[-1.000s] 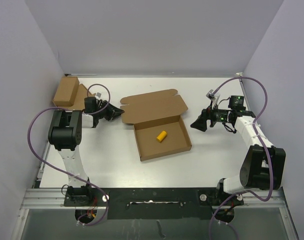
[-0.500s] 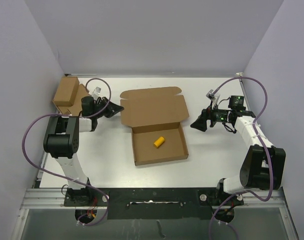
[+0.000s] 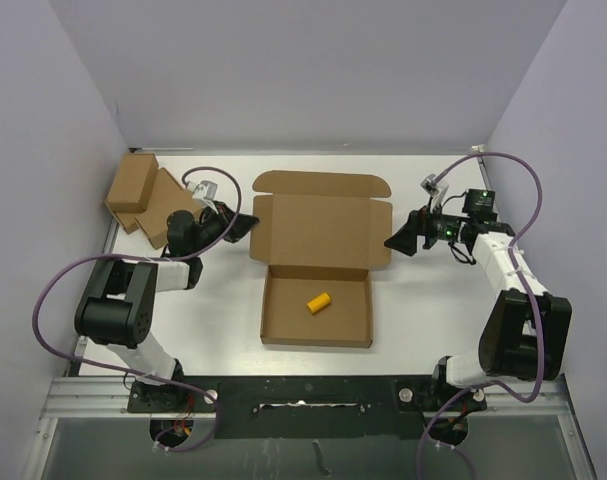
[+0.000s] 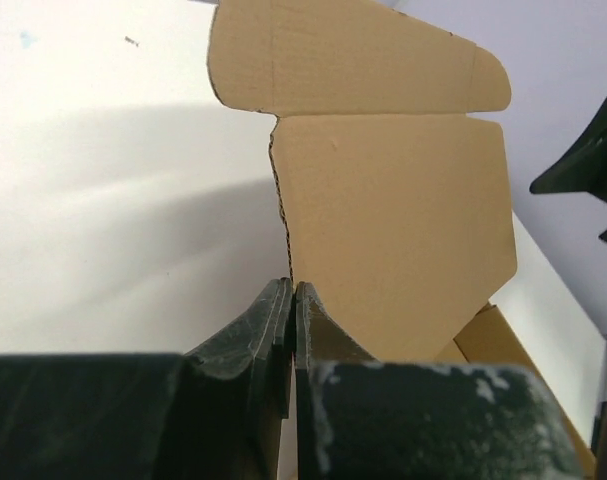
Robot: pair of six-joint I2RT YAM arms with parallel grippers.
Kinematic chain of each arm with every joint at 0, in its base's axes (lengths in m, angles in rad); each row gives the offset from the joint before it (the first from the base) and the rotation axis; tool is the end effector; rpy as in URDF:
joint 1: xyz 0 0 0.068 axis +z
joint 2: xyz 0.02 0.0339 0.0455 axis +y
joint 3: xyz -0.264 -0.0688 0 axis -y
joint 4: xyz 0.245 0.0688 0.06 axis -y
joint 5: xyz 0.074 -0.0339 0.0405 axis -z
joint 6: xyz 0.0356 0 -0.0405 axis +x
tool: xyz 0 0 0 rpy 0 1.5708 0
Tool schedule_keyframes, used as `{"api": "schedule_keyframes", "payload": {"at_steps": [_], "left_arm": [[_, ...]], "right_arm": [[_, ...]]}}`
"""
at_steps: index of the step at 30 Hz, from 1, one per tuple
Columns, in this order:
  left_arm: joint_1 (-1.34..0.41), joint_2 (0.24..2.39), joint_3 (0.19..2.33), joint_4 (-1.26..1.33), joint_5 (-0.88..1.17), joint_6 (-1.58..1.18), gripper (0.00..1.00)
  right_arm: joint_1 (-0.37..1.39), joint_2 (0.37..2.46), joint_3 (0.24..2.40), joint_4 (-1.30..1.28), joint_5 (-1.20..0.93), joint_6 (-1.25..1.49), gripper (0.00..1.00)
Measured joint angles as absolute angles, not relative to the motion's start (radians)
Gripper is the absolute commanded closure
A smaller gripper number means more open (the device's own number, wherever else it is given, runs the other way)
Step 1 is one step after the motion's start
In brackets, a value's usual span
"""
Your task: Fold the paper box
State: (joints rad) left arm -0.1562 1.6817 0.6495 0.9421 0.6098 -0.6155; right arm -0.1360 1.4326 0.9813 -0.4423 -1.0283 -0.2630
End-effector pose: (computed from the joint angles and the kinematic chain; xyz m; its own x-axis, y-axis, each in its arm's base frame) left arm 0.3220 -0.0713 0.1871 -0.4715 -0.4049 -0.7834 0.5128 0.5968 -0.6171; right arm 0.2896 -0.0089 0.2501 -0.6256 -0.0499 -0.7786 -0.6466 0.5916 0.4816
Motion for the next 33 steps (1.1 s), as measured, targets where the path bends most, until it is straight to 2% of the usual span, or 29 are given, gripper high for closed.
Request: {"api": "schedule_keyframes", "payload": {"at_steps": [4,9,15,23,29,32,33], "left_arm": [[-0.178,1.636,0.597,1.002,0.585,-0.562,1.0],[-0.191,1.589,0.567,1.041,0.575,-0.512,1.0],[-0.191,1.587,0.561,1.058,0.573,-0.493,1.0],[-0.195,1.583,0.559,1.059,0.573,-0.486,1.0],[-0.195,1.58,0.557,1.059,0.573,-0.485,1.0],[-0.196,1.576,0.556,1.058,0.573,-0.484,1.0],[-0.196,1.573,0.556,1.056,0.574,-0.483,0.96]], "right_arm": [[-0.172,1.446,1.002,-0.414,-1.013,-0.221,0.06],[-0.183,1.517,1.084,-0.405,-1.007,-0.2,0.19],[-0.169,1.603,1.167,-0.405,-1.05,-0.175,0.41],[-0.129,1.616,1.172,-0.413,-1.124,-0.167,0.7],[-0.128,1.633,1.179,-0.416,-1.135,-0.165,0.97],[-0.128,1.635,1.18,-0.424,-1.139,-0.16,1.0],[-0.128,1.635,1.182,-0.425,-1.139,-0.16,1.0]]}}
